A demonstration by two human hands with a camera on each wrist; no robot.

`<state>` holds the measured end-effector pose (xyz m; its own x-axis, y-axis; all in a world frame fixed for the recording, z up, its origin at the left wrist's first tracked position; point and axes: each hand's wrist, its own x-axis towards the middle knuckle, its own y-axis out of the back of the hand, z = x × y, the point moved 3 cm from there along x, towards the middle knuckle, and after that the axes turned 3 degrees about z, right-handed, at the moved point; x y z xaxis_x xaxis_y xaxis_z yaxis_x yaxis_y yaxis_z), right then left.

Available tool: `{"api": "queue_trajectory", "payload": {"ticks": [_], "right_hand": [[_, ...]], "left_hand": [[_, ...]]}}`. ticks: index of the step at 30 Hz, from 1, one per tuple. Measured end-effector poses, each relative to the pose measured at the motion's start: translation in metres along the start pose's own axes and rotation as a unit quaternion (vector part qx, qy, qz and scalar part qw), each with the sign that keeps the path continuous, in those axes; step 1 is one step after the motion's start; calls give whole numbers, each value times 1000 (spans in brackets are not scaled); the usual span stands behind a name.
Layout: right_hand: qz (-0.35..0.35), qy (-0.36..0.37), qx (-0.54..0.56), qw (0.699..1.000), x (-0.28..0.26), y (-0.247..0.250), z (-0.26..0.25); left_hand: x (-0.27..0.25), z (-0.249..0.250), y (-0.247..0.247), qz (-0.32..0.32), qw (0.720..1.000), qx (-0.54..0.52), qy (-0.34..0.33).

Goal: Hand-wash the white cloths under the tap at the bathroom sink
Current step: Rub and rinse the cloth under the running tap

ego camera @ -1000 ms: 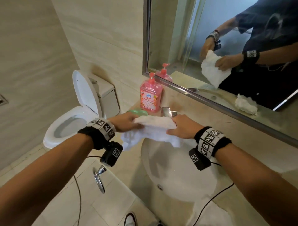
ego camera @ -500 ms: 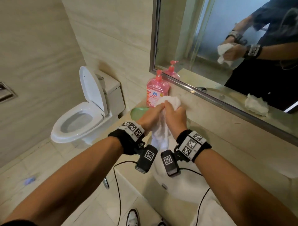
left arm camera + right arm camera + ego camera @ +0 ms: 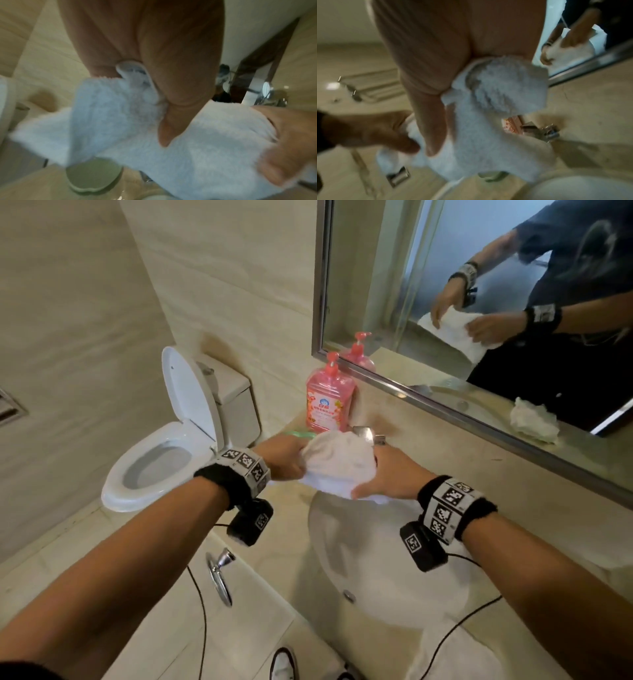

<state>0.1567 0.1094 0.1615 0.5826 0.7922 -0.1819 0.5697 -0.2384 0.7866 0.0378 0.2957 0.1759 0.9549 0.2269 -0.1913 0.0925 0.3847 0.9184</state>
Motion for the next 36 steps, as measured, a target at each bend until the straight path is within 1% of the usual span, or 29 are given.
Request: {"api": "queue_trajectory", "payload": {"ticks": [2, 3, 4, 6, 8, 9, 11, 12, 13, 14, 15, 16, 17, 18, 19, 21, 22, 23, 24, 25, 26, 27, 28, 29, 30, 31, 33, 35, 36], "right_hand": [[-67, -13, -152, 986, 0, -10, 9], [-76, -27, -170, 982, 0, -13, 14], [-68, -41, -139, 987, 0, -13, 20], [-26, -95, 32, 995, -1, -11, 33], [54, -154, 187, 969, 0, -12, 40], [107, -170, 227, 953, 1, -15, 39], [219, -184, 260, 922, 6, -30, 26], [254, -183, 267, 911, 8, -42, 13], [265, -180, 281, 905, 13, -56, -1], [255, -176, 301, 902, 19, -71, -15], [242, -168, 328, 898, 27, -82, -27], [241, -165, 358, 887, 35, -88, -36], [253, -168, 382, 873, 43, -89, -40], [271, -180, 388, 862, 51, -89, -39], [285, -192, 388, 855, 55, -88, -39], [294, -190, 388, 853, 58, -94, -35], [290, -185, 390, 854, 58, -97, -33], [286, -183, 385, 858, 56, -99, -28], [272, -184, 369, 869, 53, -99, -18], [247, -186, 347, 885, 50, -95, -6], [204, -184, 311, 910, 47, -90, 6], [141, -176, 250, 942, 44, -86, 21], [71, -162, 168, 970, 40, -83, 36], [9, -146, 84, 986, 35, -81, 52], [-44, -131, 16, 990, 31, -80, 67], [-81, -127, -26, 988, 28, -79, 82], [-116, -149, -52, 981, 26, -73, 106], [-109, -185, -64, 974, 36, -63, 129], [-92, -192, -64, 975, 44, -57, 139]], "left_hand": [[1, -13, -7, -18, 999, -27, -20], [2, -20, -9, -29, 997, -71, -21], [3, -27, -10, -31, 992, -123, -26], [5, -39, -16, 7, 976, -217, -14], [6, -47, -26, 42, 958, -281, 45], [5, -47, -30, 43, 944, -319, 70], [8, -37, -39, 18, 903, -417, 102], [13, -31, -43, -1, 873, -476, 109], [17, -24, -47, -11, 839, -532, 115], [20, -18, -51, -12, 803, -584, 119], [20, -13, -53, 0, 776, -617, 127], [21, -9, -55, 11, 761, -634, 138], [22, -6, -58, 7, 755, -640, 145], [22, -4, -60, -7, 765, -626, 147], [21, -3, -60, -18, 789, -596, 148], [27, -10, -58, 2, 830, -533, 162], [32, -14, -57, 15, 842, -513, 168], [36, -15, -59, 11, 851, -497, 169], [39, -13, -64, -17, 861, -484, 157], [41, -9, -70, -56, 875, -462, 135], [43, -5, -77, -97, 896, -418, 111], [45, -5, -86, -127, 922, -354, 89], [48, -7, -94, -142, 946, -281, 71], [53, -11, -101, -144, 965, -213, 54], [59, -15, -108, -135, 977, -158, 44], [63, -20, -114, -126, 984, -121, 47], [71, -24, -129, -114, 987, -91, 60], [81, -19, -143, -116, 985, -112, 60], [88, -14, -149, -119, 982, -134, 66]]}}
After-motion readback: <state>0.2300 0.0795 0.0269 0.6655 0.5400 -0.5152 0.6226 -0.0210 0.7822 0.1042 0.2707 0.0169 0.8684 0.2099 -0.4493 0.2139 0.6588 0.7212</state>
